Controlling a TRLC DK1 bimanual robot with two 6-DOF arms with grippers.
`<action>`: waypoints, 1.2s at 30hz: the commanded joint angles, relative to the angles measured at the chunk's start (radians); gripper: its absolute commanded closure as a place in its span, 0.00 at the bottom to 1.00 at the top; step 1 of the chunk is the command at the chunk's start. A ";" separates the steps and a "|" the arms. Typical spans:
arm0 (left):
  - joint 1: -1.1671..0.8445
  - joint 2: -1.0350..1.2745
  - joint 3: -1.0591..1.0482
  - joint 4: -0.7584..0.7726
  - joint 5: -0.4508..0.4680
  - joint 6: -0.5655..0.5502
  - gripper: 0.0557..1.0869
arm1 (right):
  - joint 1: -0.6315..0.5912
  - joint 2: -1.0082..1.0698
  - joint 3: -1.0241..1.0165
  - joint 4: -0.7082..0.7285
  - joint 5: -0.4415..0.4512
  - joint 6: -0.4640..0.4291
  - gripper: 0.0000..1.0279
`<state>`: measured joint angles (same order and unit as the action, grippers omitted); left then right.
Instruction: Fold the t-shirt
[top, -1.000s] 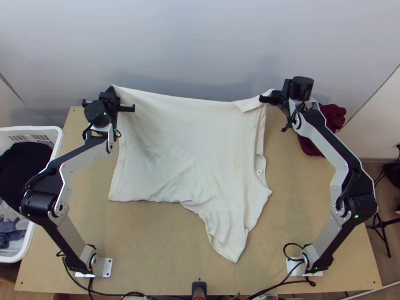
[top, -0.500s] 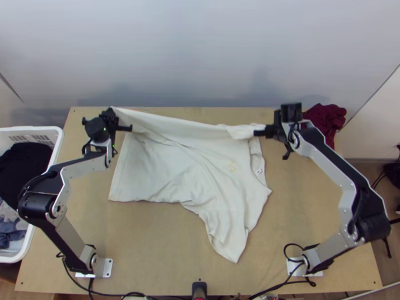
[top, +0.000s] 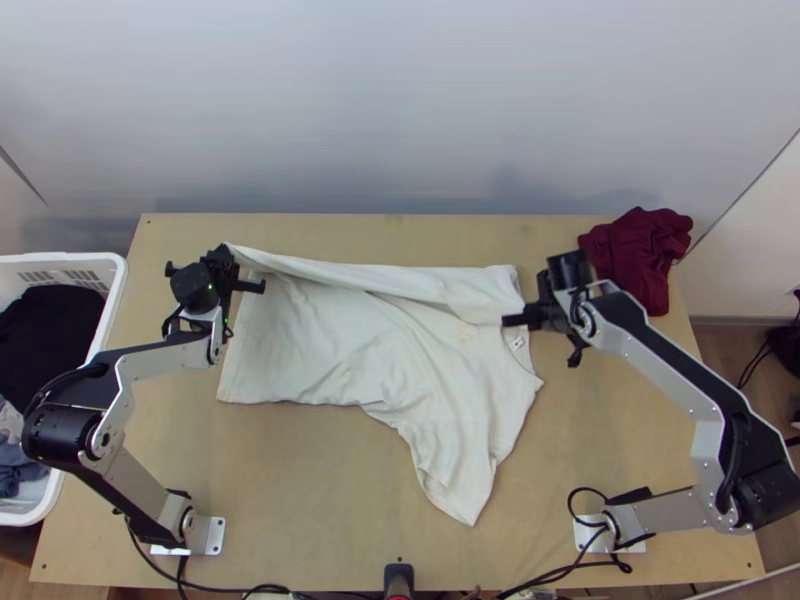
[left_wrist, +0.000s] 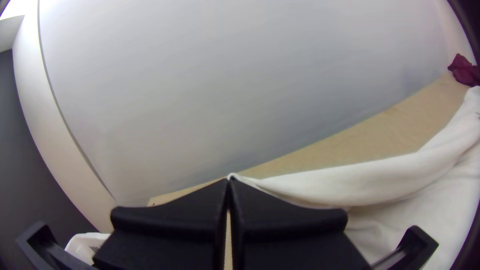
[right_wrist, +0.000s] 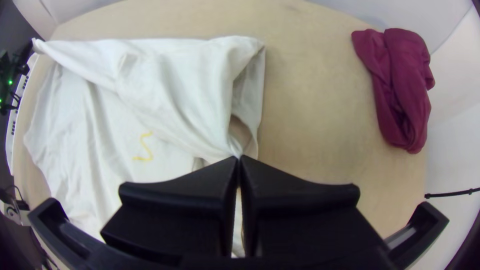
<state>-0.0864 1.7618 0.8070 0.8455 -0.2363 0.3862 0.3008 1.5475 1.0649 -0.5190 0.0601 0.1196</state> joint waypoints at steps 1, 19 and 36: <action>0.008 -0.007 -0.061 0.001 0.000 0.026 0.96 | 0.049 -0.001 -0.091 -0.019 -0.014 0.000 0.97; 0.016 0.004 -0.111 -0.143 -0.100 0.100 0.96 | -0.045 0.013 -0.143 0.071 -0.045 -0.034 0.97; -0.019 -0.130 -0.078 -0.510 -0.120 0.091 0.06 | 0.026 -0.083 -0.204 0.057 -0.097 -0.017 0.03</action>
<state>-0.1020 1.6653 0.7128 0.4664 -0.3527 0.4873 0.3046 1.4979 0.8757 -0.4561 -0.0200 0.0963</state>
